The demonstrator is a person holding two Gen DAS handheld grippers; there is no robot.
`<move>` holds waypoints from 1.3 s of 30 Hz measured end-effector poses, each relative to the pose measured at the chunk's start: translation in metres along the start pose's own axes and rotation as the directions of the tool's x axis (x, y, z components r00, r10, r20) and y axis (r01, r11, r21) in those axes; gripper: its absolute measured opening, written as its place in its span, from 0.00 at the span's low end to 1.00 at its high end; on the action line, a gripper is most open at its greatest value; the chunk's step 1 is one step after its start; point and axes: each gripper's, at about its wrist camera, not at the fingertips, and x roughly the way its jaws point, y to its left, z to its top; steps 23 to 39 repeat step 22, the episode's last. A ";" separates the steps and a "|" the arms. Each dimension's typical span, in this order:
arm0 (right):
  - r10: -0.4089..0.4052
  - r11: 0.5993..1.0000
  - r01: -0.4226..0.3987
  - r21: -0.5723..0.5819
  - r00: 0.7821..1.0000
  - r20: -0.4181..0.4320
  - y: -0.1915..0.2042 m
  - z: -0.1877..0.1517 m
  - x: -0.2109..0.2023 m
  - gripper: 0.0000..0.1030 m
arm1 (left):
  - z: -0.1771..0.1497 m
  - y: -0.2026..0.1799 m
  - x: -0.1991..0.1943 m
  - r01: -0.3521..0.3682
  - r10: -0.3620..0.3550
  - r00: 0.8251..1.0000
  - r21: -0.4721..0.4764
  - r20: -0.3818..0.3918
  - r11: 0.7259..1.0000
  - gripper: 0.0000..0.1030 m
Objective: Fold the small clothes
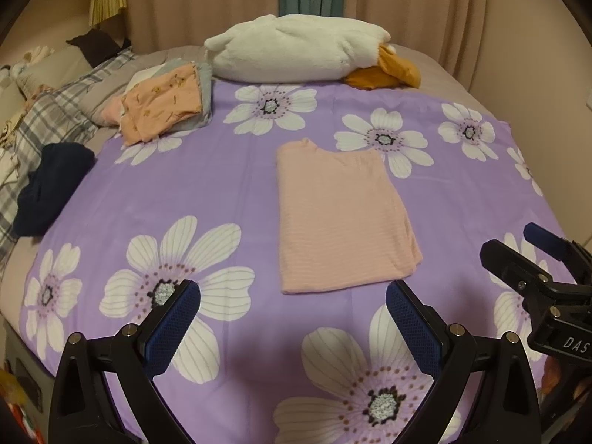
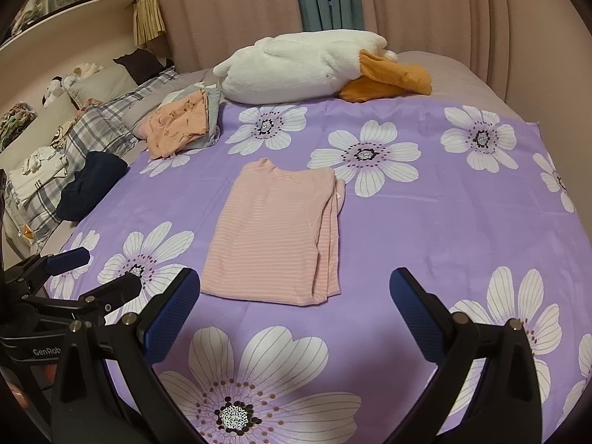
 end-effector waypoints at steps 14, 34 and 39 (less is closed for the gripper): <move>0.000 1.000 0.000 -0.001 1.000 -0.002 0.000 0.000 0.000 1.00 | -0.001 0.008 0.000 -0.001 0.001 1.000 -0.028 0.001 1.000 0.97; 0.003 1.000 -0.003 -0.002 1.000 0.000 0.002 -0.001 -0.001 1.00 | 0.000 0.008 0.000 -0.006 0.006 1.000 -0.029 0.008 1.000 0.97; 0.003 1.000 -0.003 -0.002 1.000 0.000 0.002 -0.001 -0.001 1.00 | 0.000 0.008 0.000 -0.006 0.006 1.000 -0.029 0.008 1.000 0.97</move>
